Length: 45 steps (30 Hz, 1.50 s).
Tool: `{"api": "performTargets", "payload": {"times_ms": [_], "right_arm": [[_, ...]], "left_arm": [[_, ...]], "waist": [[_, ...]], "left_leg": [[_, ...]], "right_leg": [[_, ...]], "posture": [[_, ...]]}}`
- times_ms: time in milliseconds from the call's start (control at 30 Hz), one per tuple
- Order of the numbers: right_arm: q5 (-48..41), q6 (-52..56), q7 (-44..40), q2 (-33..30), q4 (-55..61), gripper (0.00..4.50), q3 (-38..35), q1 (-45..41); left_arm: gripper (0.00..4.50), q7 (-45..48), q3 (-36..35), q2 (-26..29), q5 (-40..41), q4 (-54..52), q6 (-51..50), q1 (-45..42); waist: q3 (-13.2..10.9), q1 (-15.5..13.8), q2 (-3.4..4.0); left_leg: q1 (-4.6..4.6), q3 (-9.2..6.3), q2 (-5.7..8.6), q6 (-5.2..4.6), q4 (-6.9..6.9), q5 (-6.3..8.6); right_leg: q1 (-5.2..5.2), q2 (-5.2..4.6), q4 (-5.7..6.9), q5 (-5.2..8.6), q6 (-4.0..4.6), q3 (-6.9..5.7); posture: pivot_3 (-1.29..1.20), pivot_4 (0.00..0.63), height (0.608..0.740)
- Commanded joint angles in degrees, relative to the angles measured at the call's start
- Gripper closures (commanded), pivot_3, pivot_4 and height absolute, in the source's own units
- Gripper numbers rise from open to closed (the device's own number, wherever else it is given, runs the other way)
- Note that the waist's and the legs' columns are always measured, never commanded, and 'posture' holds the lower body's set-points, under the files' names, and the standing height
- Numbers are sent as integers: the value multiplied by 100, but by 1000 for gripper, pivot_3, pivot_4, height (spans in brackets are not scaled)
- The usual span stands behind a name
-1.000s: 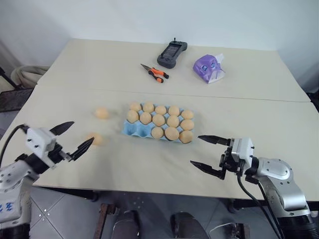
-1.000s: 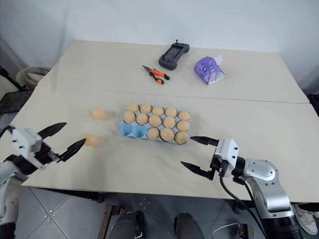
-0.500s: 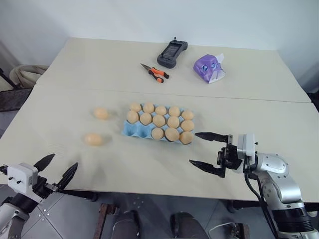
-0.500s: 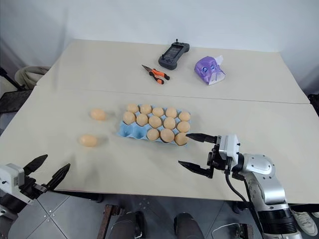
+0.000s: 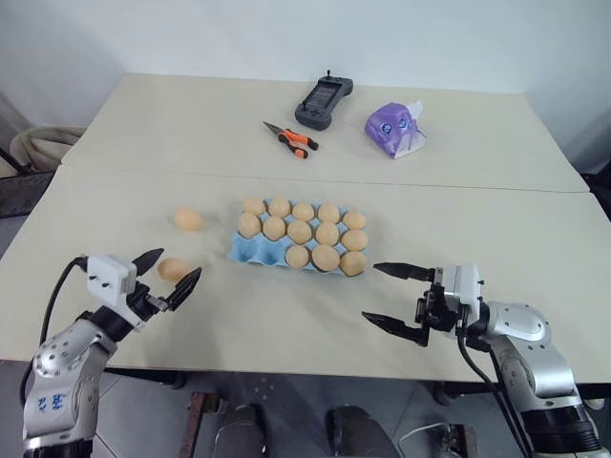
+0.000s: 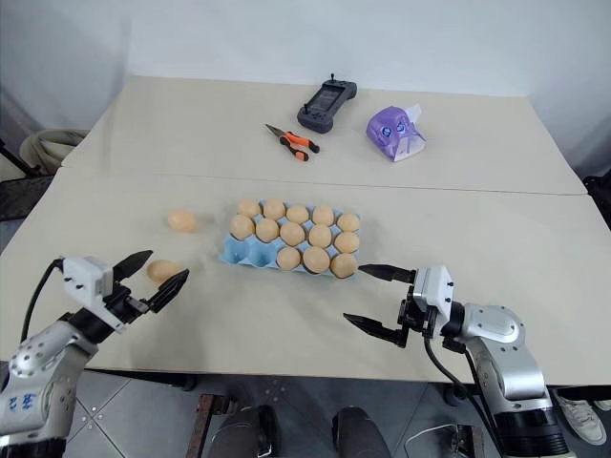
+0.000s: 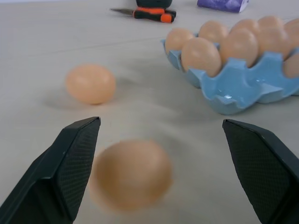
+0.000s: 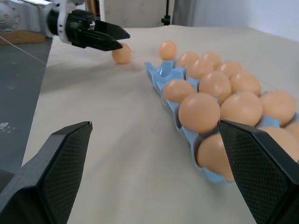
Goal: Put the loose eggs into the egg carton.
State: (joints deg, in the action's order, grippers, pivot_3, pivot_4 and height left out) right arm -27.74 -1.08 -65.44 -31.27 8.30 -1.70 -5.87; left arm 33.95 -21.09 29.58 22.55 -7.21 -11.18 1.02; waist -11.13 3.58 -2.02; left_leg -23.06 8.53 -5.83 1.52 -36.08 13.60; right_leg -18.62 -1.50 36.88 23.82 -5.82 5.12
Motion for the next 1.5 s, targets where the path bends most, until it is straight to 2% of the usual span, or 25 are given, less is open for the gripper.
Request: {"api": "performTargets", "payload": {"times_ms": [33, 133, 167, 233, 367, 433, 633, 867, 1000, 1133, 1233, 1367, 1500], "right_arm": [[-30, 10, 101, 23, 319, 0, 25, 55], [-34, 32, 218, 15, 375, 0, -10, 81], [-24, 25, 274, 8, 379, 0, -46, 92], [-11, 11, 346, -5, 384, 0, -75, 110], [-9, 3, 408, -27, 398, 0, -57, 135], [0, 6, 439, -50, 398, 0, -74, 163], [59, -15, 511, -167, 333, 0, -221, 293], [111, -14, 691, -188, 434, 0, -310, 415], [130, -13, 860, -168, 566, 0, -346, 515], [111, 6, 1012, -159, 796, 0, -382, 692], [115, 4, 1088, -139, 883, 0, -377, 779], [108, 1, 1116, -133, 881, 0, -356, 782], [87, -8, 1031, -165, 750, 0, -346, 685]], "left_arm": [[43, -33, 234, 112, -286, 413, 3, -215], [43, -75, 293, 119, -434, 673, 148, -375], [218, -139, 303, 140, -493, 750, 73, -391], [632, -117, 292, 132, -480, 800, 84, -395], [1929, 37, 255, 79, -341, 716, 272, -493], [2371, 234, 306, 88, -183, 568, 246, -600], [2371, 1071, 1069, 171, -145, 277, 208, -1200], [2371, 1480, 2057, -276, -445, 988, 275, -2314], [2371, 1399, 2212, -446, -662, 1496, 417, -2733], [2371, 1351, 2115, -490, -687, 1704, 618, -2773], [1643, 1340, 2072, -446, -676, 1572, 619, -2644], [377, 1319, 1799, -313, -525, 1256, 660, -2432], [377, 1430, 1188, 58, -165, 779, 610, -1892]], "waist": [[0, -8, 0], [0, -19, 0], [0, -21, 0], [0, -25, 0], [0, -34, 0], [0, -40, 0], [0, -78, 0], [1, -79, 2], [1, -45, 2], [0, -40, 3], [1, -49, 3], [1, -46, 3], [1, -26, 3]], "left_leg": [[0, -1, 0, 1, 1, -1], [-1, -2, 0, 2, -4, -1], [-1, -2, -2, 1, -4, -1], [-1, -2, -3, 0, -7, -1], [0, -3, -5, 0, -7, -2], [0, -4, -4, 0, -7, -2], [-1, -4, 4, -1, -7, -4], [-1, 0, 19, -12, -13, -11], [-2, 0, 15, -9, -17, -13], [-2, 0, 7, -2, -16, -17], [-4, 0, 6, -3, -17, -17], [-3, 1, 6, -7, -22, -18], [-2, -1, 2, -7, -21, -20]], "right_leg": [[0, 0, 1, 0, 0, -1], [0, -2, 3, 1, 1, -2], [0, -4, 3, 1, 0, -2], [1, -6, 6, 0, 0, -2], [1, -6, 13, 0, -1, -4], [1, -6, 14, 0, -1, -5], [3, 1, 12, 0, -2, -8], [5, 8, 15, -5, -13, -3], [-1, 17, 19, -5, -13, 0], [-3, 14, 21, -4, -11, 4], [-3, 13, 21, -3, -12, 2], [0, 8, 25, -3, -14, 2], [-3, 5, 36, -3, -14, 3]], "posture": [[0, 150, 740], [0, 150, 740], [0, 150, 740], [0, 150, 740], [0, 150, 740], [0, 150, 740], [0, 150, 740], [0, 150, 740], [0, 150, 740], [0, 150, 740], [0, 150, 740], [0, 150, 740], [0, 150, 740]]}}
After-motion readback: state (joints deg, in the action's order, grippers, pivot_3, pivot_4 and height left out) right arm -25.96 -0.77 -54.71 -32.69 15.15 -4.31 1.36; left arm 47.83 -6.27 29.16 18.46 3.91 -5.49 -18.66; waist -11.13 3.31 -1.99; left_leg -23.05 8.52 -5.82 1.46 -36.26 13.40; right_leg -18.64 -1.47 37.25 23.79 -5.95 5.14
